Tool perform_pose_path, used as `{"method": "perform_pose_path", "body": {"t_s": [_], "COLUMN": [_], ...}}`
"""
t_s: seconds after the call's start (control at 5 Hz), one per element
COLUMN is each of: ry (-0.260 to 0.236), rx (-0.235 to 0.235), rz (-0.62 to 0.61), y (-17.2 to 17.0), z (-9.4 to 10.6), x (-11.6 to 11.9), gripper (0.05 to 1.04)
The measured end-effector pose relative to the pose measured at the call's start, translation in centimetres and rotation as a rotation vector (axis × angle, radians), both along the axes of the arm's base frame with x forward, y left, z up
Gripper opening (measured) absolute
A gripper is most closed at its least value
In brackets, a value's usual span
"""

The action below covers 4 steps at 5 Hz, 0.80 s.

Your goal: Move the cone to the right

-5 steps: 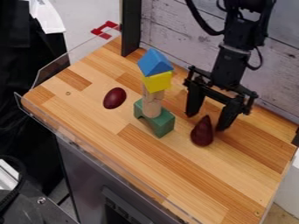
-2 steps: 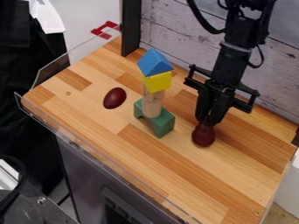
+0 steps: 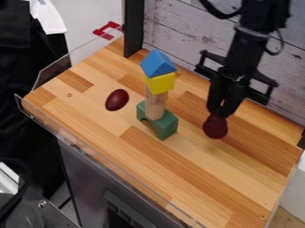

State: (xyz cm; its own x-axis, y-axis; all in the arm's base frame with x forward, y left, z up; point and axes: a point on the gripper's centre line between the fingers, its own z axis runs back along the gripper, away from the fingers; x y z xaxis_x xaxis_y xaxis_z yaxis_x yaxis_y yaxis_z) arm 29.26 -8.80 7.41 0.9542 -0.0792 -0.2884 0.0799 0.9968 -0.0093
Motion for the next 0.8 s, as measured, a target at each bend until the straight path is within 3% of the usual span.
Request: {"method": "perform_pose_path", "body": {"t_s": [0.2,0.8], "ry": [-0.052,0.060], "rx": [-0.010,-0.037], "rz": [-0.056,-0.099], "y": [-1.7,-3.0], "z": [1.4,-3.0], "x": [1.1,3.0], "gripper": [0.162,0.162]}}
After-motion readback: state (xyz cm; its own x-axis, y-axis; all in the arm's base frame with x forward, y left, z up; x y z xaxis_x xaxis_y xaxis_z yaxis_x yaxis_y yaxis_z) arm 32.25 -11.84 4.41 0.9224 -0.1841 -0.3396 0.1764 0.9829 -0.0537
